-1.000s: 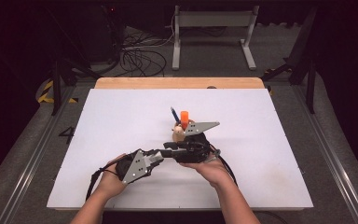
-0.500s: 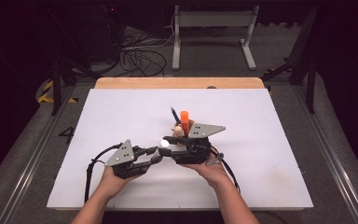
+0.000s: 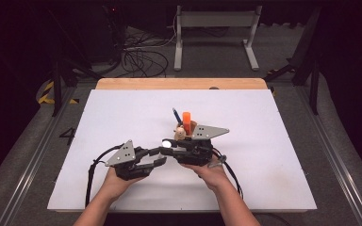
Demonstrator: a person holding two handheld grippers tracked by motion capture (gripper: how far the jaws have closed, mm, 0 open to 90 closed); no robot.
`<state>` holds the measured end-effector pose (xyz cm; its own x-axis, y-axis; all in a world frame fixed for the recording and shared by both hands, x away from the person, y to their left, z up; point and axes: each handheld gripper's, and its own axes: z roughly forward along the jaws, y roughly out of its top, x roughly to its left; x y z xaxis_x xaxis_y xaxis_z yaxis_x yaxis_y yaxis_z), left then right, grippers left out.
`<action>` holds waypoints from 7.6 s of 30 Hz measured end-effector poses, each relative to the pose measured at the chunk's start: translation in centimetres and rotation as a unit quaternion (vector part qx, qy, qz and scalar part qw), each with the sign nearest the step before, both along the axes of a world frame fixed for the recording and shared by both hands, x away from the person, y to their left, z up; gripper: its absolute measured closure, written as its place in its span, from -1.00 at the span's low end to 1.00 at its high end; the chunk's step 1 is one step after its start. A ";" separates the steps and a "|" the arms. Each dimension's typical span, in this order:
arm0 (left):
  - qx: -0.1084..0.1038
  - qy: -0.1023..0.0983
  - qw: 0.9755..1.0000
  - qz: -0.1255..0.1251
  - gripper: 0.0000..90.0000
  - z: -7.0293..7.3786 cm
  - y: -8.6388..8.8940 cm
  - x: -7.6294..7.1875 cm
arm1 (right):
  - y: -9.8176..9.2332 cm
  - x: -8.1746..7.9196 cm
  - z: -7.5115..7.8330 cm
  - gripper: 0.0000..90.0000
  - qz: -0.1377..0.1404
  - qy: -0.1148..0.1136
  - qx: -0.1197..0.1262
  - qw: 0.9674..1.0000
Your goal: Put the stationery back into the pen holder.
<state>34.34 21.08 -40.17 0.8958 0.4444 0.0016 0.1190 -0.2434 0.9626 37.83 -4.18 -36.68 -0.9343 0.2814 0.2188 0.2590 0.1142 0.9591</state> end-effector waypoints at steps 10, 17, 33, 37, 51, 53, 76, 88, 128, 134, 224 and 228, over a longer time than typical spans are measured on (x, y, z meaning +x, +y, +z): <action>0.013 0.004 0.999 0.036 -0.25 0.2 0.4 0.4 | -1.3 -0.6 1.6 0.49 -0.086 -0.078 -0.038 0.992; 0.025 0.004 0.999 0.047 -0.40 0.1 0.3 0.5 | -2.7 -0.8 2.7 0.49 -0.128 -0.111 -0.032 0.985; 0.020 0.006 0.998 0.056 -0.46 0.2 0.5 0.5 | -5.3 -0.5 3.3 0.49 -0.224 -0.146 -0.032 0.963; 0.021 0.005 0.998 0.057 -0.46 0.2 0.6 0.6 | -5.4 -0.2 3.0 0.49 -0.240 -0.150 -0.033 0.958; 0.022 0.006 0.998 0.058 -0.47 0.2 0.6 0.5 | -5.0 1.5 -0.1 0.49 -0.266 -0.160 -0.041 0.950; 0.021 0.006 0.998 0.057 -0.47 0.2 0.6 0.5 | -4.8 1.9 -0.6 0.49 -0.268 -0.158 -0.048 0.949; 0.023 0.006 0.998 0.059 -0.47 0.2 0.7 0.5 | -3.7 4.2 -3.4 0.49 -0.265 -0.109 -0.105 0.952; 0.022 0.009 0.998 0.058 -0.47 0.2 0.6 0.5 | -3.4 4.7 -4.1 0.49 -0.258 -0.094 -0.120 0.954; 0.023 0.010 0.998 0.060 -0.47 0.1 0.7 0.5 | -3.5 5.1 -4.4 0.39 -0.255 -0.085 -0.121 0.956; 0.025 0.007 0.998 0.062 -0.47 0.1 0.7 0.5 | -3.8 5.0 -4.2 0.32 -0.259 -0.084 -0.113 0.956; 0.004 0.005 0.996 0.094 -0.66 3.0 4.8 0.1 | -15.7 -0.1 -1.9 -0.99 -0.261 -0.051 -0.047 0.963; 0.006 0.006 0.995 0.095 -0.67 3.0 4.9 0.2 | -16.2 -0.1 -1.9 -0.99 -0.266 -0.051 -0.046 0.962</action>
<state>34.49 25.97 -37.18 0.7960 0.6053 -0.0034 0.1759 -0.2259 0.9581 37.69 -20.40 -38.57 -0.6688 0.7386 0.0845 0.2089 0.0776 0.9749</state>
